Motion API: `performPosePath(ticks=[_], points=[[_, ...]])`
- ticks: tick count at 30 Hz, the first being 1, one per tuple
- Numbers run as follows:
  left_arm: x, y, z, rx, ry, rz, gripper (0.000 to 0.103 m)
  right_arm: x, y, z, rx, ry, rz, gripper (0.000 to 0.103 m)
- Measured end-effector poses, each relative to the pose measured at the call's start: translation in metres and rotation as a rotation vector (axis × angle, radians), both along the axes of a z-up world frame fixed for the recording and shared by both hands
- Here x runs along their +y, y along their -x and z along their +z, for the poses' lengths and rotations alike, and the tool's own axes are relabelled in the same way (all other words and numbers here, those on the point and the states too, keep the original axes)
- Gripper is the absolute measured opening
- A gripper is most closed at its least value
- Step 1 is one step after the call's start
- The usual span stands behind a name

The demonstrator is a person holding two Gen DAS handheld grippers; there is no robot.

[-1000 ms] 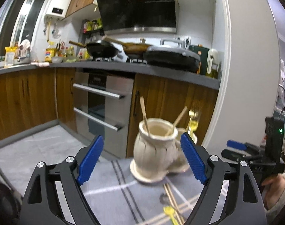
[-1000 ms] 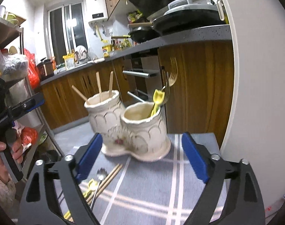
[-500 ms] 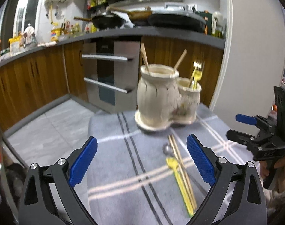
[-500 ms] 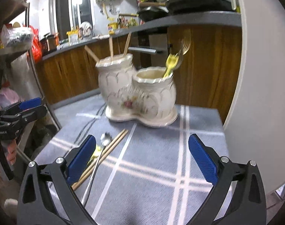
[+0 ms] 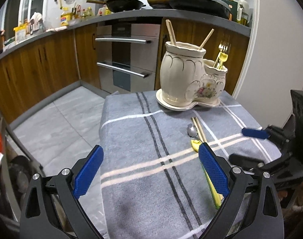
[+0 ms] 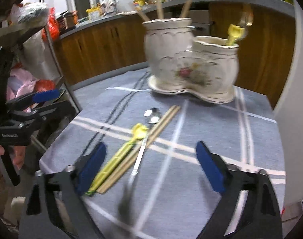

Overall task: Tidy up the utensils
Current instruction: 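Open both tools and withdraw them back over the table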

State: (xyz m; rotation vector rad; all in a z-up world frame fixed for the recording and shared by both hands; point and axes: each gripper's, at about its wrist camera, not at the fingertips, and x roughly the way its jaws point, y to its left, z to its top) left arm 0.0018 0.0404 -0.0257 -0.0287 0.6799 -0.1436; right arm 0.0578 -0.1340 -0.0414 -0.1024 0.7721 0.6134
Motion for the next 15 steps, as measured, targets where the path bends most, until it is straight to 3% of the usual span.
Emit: performPosePath(ticks=[1,6,10,15], points=[[0.001,0.0,0.0,0.003,0.009,0.0,0.095,0.007,0.001,-0.001,0.018,0.001,0.02,0.063],[0.006,0.001,-0.001,0.001,0.037,-0.002,0.095,0.028,-0.003,-0.013,0.126,0.006,0.051,0.029],[0.009,0.002,-0.001,-0.004,0.05,-0.009,0.095,0.035,-0.008,-0.024,0.185,0.017,0.044,0.025],[0.013,0.002,-0.003,-0.004,0.077,-0.013,0.095,0.046,-0.011,-0.024,0.161,0.06,0.031,0.025]])
